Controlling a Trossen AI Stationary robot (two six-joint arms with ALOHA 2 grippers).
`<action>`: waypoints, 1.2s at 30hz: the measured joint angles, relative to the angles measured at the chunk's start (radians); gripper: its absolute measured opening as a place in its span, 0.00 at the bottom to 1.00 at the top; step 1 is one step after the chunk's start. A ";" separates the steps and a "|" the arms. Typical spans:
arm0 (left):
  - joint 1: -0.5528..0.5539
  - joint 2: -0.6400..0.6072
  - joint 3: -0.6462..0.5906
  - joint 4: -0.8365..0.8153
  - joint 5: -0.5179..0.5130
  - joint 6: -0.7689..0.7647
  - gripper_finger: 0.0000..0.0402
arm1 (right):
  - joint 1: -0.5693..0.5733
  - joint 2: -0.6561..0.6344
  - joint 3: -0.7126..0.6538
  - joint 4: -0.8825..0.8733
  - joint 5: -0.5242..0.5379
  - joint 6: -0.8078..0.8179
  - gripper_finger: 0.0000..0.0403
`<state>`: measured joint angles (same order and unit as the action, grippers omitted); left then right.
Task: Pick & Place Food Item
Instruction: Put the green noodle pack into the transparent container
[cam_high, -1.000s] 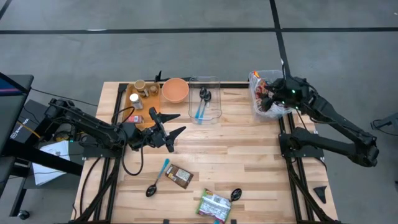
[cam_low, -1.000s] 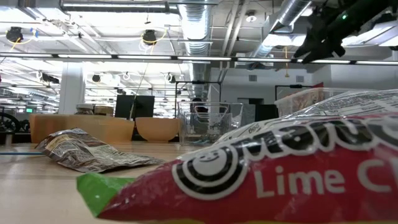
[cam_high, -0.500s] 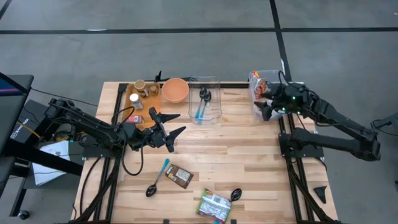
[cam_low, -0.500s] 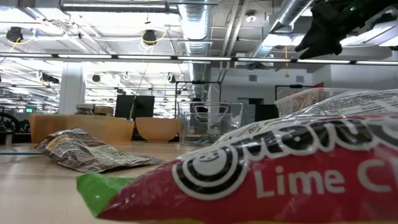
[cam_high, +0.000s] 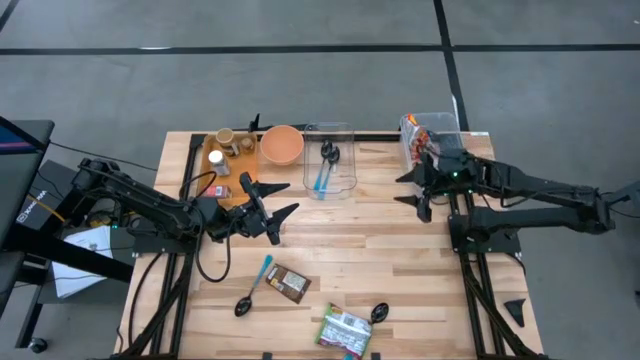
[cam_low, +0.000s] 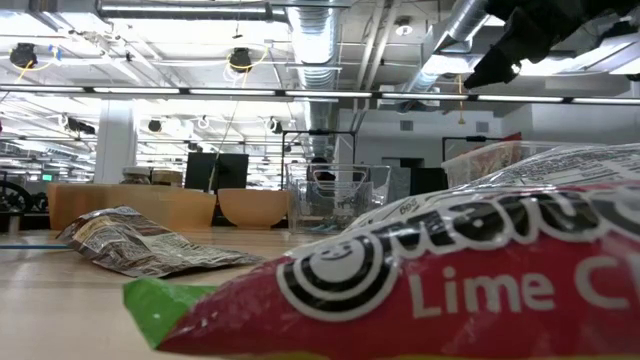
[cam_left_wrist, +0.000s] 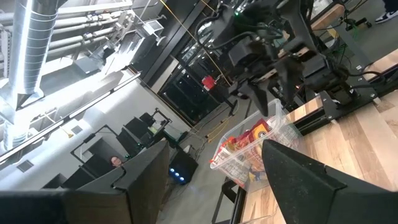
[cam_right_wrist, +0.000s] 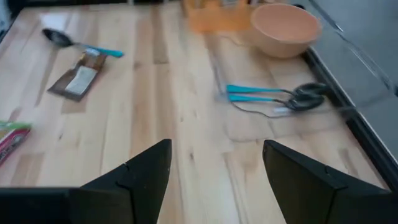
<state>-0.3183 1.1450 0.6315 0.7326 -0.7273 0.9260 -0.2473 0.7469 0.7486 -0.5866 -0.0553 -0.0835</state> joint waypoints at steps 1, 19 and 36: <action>0.000 0.000 0.000 0.000 0.000 0.000 0.62 | 0.014 0.005 0.000 0.005 0.000 -0.009 0.62; 0.000 0.000 0.000 0.000 0.000 0.000 0.62 | 0.212 0.012 0.000 0.131 0.000 -0.085 0.62; 0.000 0.000 0.000 0.004 0.002 0.058 0.62 | 0.218 0.083 0.001 0.134 0.030 0.138 0.62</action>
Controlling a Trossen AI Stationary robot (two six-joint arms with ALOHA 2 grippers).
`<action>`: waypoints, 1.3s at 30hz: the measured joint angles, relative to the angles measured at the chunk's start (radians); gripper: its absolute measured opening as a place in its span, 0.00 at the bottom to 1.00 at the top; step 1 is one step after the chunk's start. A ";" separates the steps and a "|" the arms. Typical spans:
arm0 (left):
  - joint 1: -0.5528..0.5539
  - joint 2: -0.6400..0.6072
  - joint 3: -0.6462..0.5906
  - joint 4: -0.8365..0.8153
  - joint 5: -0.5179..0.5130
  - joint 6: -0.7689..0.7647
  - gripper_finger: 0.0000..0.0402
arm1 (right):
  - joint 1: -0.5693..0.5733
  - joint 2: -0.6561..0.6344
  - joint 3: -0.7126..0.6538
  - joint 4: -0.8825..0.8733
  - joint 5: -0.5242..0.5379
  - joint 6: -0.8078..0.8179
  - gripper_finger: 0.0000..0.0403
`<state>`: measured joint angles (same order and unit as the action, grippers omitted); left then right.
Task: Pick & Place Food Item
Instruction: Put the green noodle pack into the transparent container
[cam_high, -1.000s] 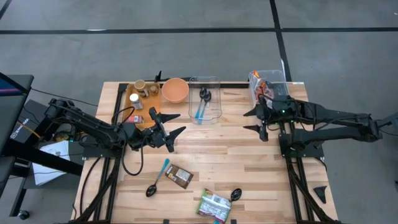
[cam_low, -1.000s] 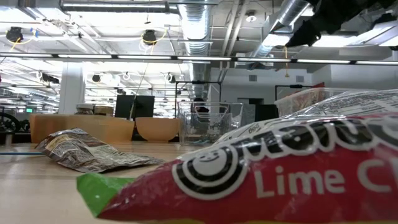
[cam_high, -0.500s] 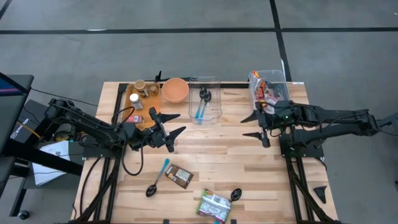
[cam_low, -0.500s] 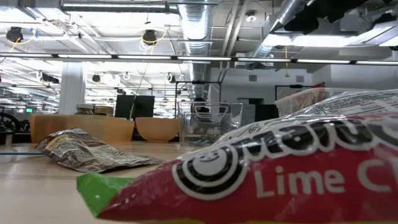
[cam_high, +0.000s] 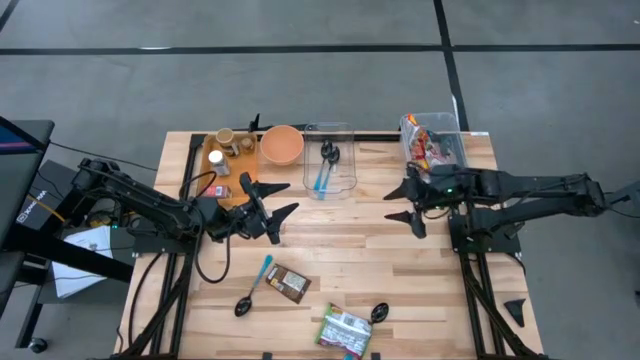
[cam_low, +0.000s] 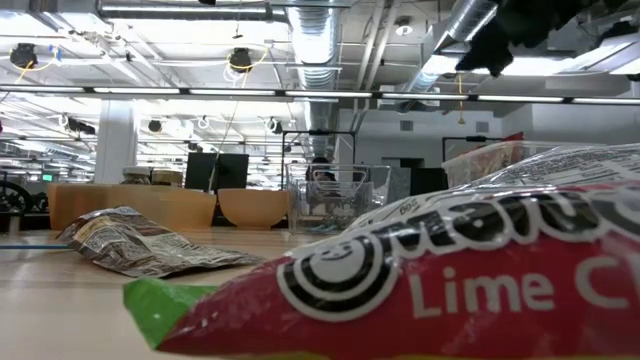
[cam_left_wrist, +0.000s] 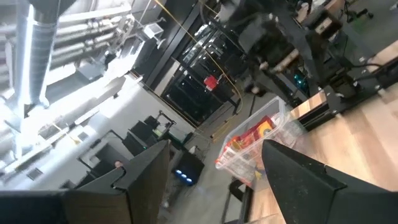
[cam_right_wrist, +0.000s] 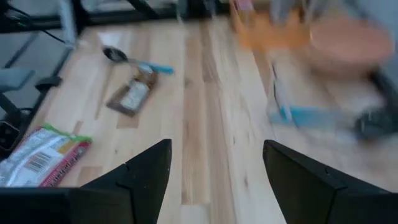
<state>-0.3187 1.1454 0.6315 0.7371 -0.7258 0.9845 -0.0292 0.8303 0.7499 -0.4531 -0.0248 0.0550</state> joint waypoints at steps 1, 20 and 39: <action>0.000 0.000 0.000 0.004 0.003 0.014 0.62 | 0.000 0.016 -0.001 -0.010 0.009 0.028 0.62; 0.179 0.000 0.000 0.004 0.247 0.029 0.62 | 0.174 0.356 -0.001 -0.066 0.023 0.581 0.62; 0.185 0.000 0.000 0.003 0.252 0.014 0.62 | 0.633 0.645 -0.001 0.507 -0.005 0.605 0.62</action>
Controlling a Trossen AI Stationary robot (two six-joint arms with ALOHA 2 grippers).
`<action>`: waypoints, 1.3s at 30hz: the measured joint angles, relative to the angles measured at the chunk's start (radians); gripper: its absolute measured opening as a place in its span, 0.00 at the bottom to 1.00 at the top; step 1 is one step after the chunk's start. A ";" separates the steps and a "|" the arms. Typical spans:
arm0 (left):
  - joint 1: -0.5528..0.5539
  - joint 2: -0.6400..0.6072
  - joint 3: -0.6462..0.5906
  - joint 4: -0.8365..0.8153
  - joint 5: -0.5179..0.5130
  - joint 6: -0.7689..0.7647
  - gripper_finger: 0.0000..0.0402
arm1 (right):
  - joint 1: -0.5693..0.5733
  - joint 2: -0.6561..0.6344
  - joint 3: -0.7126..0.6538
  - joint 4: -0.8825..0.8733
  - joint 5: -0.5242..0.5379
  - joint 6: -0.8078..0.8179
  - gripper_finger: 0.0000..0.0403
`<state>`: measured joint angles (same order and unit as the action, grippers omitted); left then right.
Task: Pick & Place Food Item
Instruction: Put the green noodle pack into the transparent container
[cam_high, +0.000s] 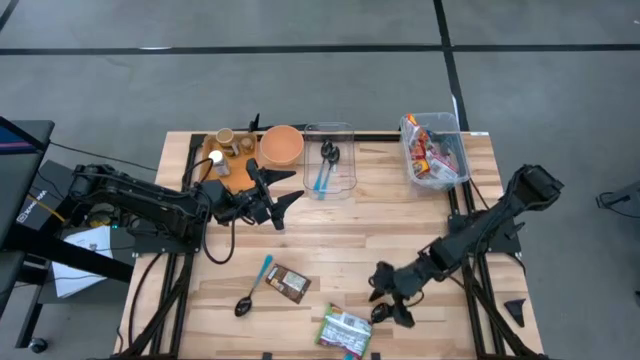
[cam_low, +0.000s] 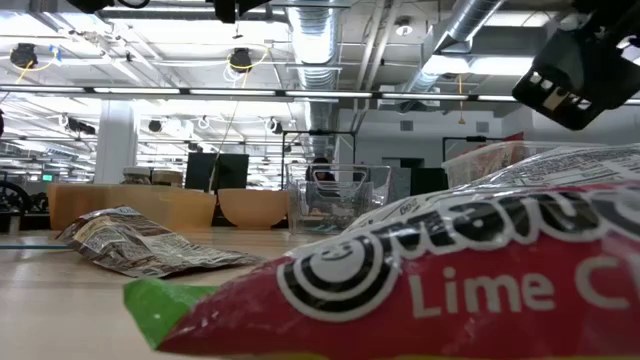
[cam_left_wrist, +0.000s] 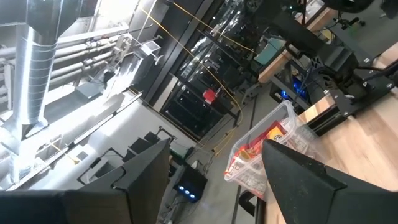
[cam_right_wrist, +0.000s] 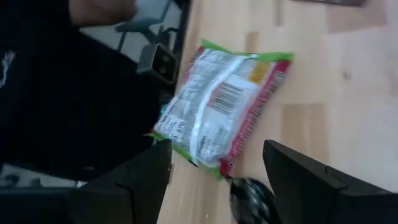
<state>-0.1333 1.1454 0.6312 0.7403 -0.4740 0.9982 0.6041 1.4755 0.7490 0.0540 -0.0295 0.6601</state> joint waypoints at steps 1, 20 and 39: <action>0.000 0.000 0.000 0.000 0.000 -0.011 0.62 | 0.004 0.014 0.000 0.020 0.000 -0.022 0.62; 0.000 0.000 0.000 0.000 0.002 -0.042 0.62 | -0.156 0.366 0.108 0.235 -0.352 -0.076 0.62; 0.000 0.000 0.000 -0.007 0.005 -0.046 0.62 | -0.161 0.395 0.161 0.205 -0.373 0.018 0.62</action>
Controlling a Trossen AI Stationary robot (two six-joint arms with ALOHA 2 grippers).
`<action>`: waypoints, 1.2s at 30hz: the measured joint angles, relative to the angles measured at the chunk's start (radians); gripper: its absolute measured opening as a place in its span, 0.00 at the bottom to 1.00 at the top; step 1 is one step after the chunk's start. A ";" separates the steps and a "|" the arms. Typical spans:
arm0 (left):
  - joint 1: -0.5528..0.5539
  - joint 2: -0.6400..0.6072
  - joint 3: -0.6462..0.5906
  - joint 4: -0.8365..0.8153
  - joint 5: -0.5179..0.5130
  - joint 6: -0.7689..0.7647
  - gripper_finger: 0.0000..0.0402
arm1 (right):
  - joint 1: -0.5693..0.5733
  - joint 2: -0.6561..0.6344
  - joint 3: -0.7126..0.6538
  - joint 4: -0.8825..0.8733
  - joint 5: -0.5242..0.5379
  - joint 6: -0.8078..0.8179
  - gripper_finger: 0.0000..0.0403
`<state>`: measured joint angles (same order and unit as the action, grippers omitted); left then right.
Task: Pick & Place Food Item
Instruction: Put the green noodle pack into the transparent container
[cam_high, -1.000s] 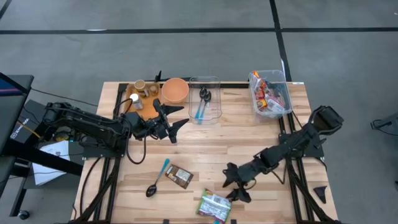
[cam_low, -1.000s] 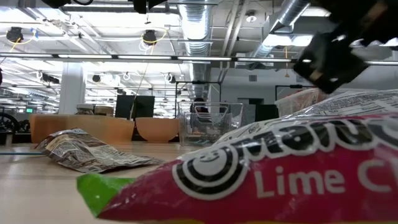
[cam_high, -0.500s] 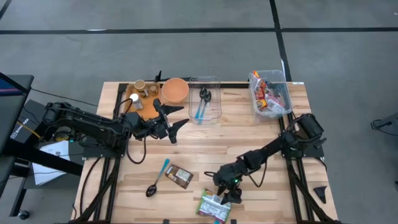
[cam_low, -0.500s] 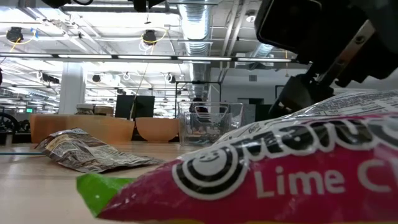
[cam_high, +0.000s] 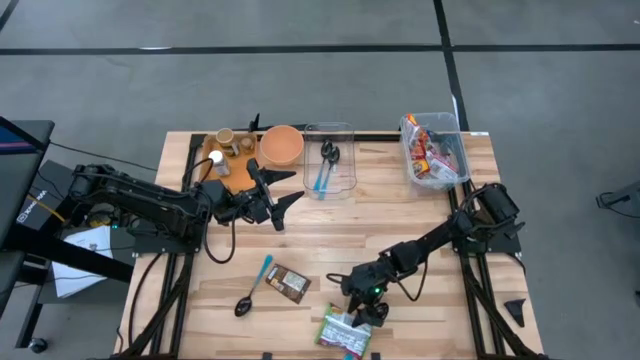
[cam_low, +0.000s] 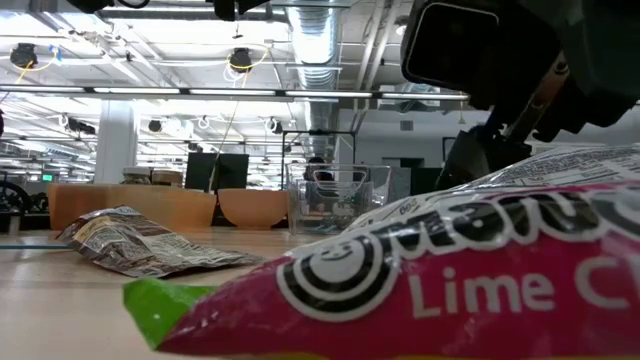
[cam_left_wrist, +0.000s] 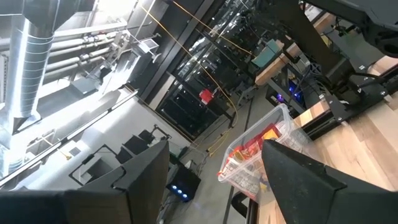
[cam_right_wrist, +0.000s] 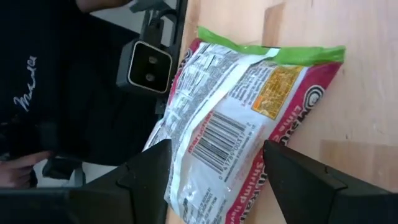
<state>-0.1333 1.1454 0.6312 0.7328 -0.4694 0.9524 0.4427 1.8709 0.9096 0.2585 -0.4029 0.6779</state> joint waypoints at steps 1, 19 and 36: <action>0.000 0.000 0.000 0.000 0.000 0.000 0.62 | 0.000 0.000 0.000 -0.002 0.003 0.008 0.62; 0.000 0.000 0.000 0.000 0.001 0.000 0.62 | 0.008 0.000 0.019 -0.018 0.007 0.033 0.41; 0.000 0.000 0.000 -0.011 0.002 0.000 0.62 | -0.020 0.098 0.039 0.037 -0.101 0.033 0.34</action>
<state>-0.1333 1.1454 0.6312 0.7219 -0.4675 0.9527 0.4224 1.9690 0.9489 0.2958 -0.5041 0.7109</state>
